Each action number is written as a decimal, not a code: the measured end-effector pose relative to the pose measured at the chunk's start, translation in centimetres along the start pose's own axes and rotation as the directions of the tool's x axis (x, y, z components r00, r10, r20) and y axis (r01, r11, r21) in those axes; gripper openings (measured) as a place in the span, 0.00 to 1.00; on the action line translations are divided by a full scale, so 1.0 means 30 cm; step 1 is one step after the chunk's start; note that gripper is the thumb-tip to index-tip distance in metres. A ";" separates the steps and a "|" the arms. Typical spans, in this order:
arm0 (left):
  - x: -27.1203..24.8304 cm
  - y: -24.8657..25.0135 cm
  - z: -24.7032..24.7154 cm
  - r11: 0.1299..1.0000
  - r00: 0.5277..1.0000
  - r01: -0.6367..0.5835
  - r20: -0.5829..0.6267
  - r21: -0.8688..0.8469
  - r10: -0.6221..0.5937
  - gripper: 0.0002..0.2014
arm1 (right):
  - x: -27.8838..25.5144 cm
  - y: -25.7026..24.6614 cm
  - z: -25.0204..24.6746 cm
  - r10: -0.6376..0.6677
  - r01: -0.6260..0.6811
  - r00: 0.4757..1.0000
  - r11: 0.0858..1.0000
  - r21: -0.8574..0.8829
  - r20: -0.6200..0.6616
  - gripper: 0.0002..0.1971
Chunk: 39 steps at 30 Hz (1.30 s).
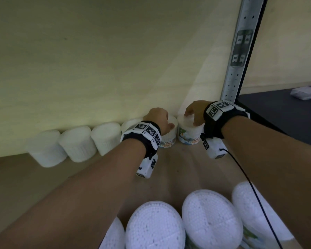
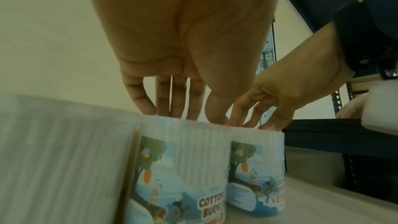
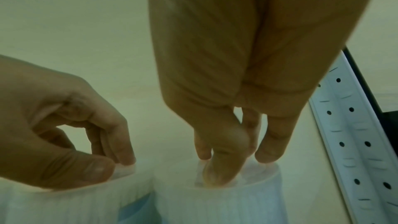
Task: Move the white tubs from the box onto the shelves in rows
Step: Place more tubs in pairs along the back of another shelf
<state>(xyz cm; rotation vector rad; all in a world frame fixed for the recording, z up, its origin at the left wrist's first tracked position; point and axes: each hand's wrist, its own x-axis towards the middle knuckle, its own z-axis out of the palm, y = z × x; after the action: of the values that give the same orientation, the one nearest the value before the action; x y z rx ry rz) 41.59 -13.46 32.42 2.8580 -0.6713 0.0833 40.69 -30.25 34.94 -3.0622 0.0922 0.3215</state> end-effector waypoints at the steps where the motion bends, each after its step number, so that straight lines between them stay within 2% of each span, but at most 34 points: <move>1: -0.001 0.003 -0.003 1.000 1.000 -0.001 0.010 0.004 0.001 0.22 | -0.002 -0.002 -0.001 -0.001 0.001 1.000 1.000 -0.006 0.007 0.28; 8: -0.009 0.046 -0.043 0.993 0.984 -0.081 0.167 0.082 0.066 0.20 | -0.048 -0.011 -0.020 0.020 -0.015 0.998 0.997 -0.080 0.063 0.28; 14: -0.048 0.099 -0.070 0.966 0.935 -0.160 0.346 0.204 0.082 0.22 | -0.137 -0.009 -0.012 0.014 0.009 0.995 0.975 -0.222 0.100 0.24; 20: -0.121 0.153 -0.065 0.941 0.922 -0.185 0.381 0.284 0.066 0.18 | -0.245 -0.042 -0.014 0.074 -0.017 0.985 0.943 -0.332 0.159 0.14; 23: -0.138 0.169 -0.049 0.923 0.885 -0.227 0.461 0.312 0.062 0.15 | -0.159 0.031 0.027 0.108 -0.027 0.976 0.920 -0.391 0.187 0.32; 25: -0.169 0.197 -0.075 0.913 0.878 -0.269 0.468 0.306 0.102 0.14 | -0.045 0.122 0.100 0.101 -0.023 0.976 0.927 -0.374 0.191 0.41; 26: -0.192 0.205 -0.083 0.918 0.878 -0.283 0.460 0.279 0.131 0.15 | -0.065 0.108 0.095 0.126 -0.042 0.970 0.928 -0.369 0.207 0.39; 28: -0.219 0.215 -0.081 0.903 0.866 -0.315 0.478 0.293 0.147 0.17 | -0.246 0.006 0.024 0.163 -0.081 0.966 0.929 -0.362 0.203 0.26; 29: -0.237 0.221 -0.082 0.921 0.883 -0.278 0.449 0.273 0.133 0.14 | -0.323 -0.037 -0.001 0.136 -0.050 0.968 0.929 -0.367 0.211 0.22; 32: -0.267 0.220 -0.074 0.934 0.897 -0.292 0.399 0.204 0.194 0.14 | -0.426 -0.067 -0.015 0.122 -0.057 0.975 0.947 -0.316 0.187 0.17; 34: -0.302 0.232 -0.091 0.938 0.901 -0.289 0.387 0.194 0.197 0.15 | -0.454 -0.055 -0.007 0.092 -0.032 0.977 0.954 -0.298 0.190 0.21; 37: -0.322 0.235 -0.086 0.920 0.862 -0.328 0.467 0.216 0.197 0.16 | -0.449 -0.030 0.020 0.082 -0.014 0.976 0.947 -0.322 0.200 0.25; 39: -0.295 0.214 -0.032 0.906 0.852 -0.362 0.471 0.218 0.227 0.21 | -0.426 -0.006 0.039 0.091 -0.025 0.974 0.954 -0.300 0.207 0.28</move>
<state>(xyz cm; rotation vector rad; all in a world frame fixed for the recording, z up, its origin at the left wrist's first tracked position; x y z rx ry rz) 30.79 -15.04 33.66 3.0544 -1.2962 -0.4682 27.97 -29.33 36.48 -3.2943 0.1357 0.7380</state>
